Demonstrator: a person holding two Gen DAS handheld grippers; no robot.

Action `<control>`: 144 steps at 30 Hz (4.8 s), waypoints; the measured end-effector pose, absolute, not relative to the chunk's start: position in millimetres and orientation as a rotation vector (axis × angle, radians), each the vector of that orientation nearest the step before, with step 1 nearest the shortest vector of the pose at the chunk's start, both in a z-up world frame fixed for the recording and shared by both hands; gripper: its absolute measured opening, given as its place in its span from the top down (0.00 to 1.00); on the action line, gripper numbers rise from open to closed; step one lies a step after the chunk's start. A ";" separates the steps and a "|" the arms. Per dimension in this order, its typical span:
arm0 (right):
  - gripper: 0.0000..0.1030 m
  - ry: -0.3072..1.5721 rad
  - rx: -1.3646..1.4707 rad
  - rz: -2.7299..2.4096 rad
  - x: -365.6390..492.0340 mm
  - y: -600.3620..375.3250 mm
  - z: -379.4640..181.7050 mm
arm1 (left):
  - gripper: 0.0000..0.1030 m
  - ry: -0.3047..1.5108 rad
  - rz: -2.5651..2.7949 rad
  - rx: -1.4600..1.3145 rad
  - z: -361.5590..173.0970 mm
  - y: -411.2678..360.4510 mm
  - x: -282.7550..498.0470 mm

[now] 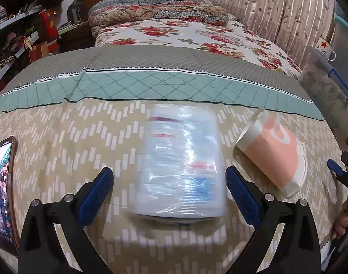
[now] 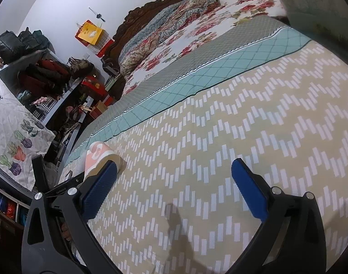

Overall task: Collect trash
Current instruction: 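Grasp the white tissue pack with the left tool, then move the right tool to the pink paper cup while the left tool holds the tissue pack, then close the right tool on the pink paper cup and lift it, then carry the tissue pack and cup to the beige bin and release both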

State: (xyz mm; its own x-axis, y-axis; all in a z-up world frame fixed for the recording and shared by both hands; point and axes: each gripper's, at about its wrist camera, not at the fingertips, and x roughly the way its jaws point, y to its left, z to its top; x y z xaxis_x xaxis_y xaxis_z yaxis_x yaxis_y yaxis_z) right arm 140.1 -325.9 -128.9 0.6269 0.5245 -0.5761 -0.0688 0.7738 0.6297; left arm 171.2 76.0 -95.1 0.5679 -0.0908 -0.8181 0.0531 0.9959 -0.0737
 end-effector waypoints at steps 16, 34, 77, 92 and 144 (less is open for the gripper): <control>0.03 0.836 0.632 0.351 144.7 -324.8 -129.7 | 0.44 0.924 -0.176 -0.111 -89.6 83.7 166.7; 0.25 1.031 0.528 0.748 261.1 -186.5 -125.2 | 0.44 0.915 -0.283 -0.036 -89.1 60.4 160.9; 0.47 0.949 0.116 0.729 181.4 -112.8 -121.6 | 0.44 0.933 -0.268 0.018 -93.8 49.3 162.2; 0.72 0.883 0.158 0.682 171.3 -124.7 -116.4 | 0.44 0.933 -0.260 0.029 -94.4 47.0 161.6; 0.26 0.494 0.716 -0.346 14.3 -679.8 -125.2 | 0.18 1.113 -0.994 0.277 -100.6 -569.3 220.2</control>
